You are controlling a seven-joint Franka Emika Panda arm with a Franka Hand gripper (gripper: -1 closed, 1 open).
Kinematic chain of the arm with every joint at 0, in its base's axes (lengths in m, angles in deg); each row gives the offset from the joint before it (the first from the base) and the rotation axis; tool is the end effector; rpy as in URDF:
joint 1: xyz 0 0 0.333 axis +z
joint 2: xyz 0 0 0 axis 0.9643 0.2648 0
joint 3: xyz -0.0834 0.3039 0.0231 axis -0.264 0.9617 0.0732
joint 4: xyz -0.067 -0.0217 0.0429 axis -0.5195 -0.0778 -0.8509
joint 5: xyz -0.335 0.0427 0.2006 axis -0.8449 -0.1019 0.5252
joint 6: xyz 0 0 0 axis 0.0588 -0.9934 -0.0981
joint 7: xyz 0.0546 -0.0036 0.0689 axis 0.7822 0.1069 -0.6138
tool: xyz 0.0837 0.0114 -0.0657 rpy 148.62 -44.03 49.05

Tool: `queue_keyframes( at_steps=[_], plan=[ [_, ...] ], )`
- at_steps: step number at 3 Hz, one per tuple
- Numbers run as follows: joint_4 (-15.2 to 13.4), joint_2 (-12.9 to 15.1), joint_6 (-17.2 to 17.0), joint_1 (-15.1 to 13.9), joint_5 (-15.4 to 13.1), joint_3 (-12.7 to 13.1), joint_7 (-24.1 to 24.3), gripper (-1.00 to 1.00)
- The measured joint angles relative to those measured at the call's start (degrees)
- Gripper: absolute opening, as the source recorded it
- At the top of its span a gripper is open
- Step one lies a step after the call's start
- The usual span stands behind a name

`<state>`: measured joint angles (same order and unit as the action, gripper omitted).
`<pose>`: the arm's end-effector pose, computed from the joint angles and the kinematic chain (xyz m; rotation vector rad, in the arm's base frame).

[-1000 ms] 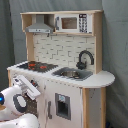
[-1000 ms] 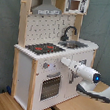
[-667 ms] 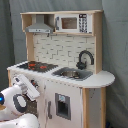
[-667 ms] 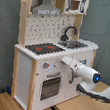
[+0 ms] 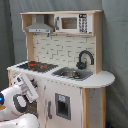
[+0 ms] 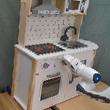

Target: Play with the kitchen

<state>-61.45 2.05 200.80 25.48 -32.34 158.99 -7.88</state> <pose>0.3480 0.3588 0.3337 1.2723 1.1759 1.2356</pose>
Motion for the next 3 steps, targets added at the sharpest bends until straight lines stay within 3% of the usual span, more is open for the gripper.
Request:
queue_keyframes(
  at_steps=[2,3],
  plan=[
    [0.0,0.2,0.0,0.0,0.1,0.0,11.5,-1.0],
    [0.2,0.3,-0.4,0.2,0.1,0.4,13.2,-1.0]
  ],
)
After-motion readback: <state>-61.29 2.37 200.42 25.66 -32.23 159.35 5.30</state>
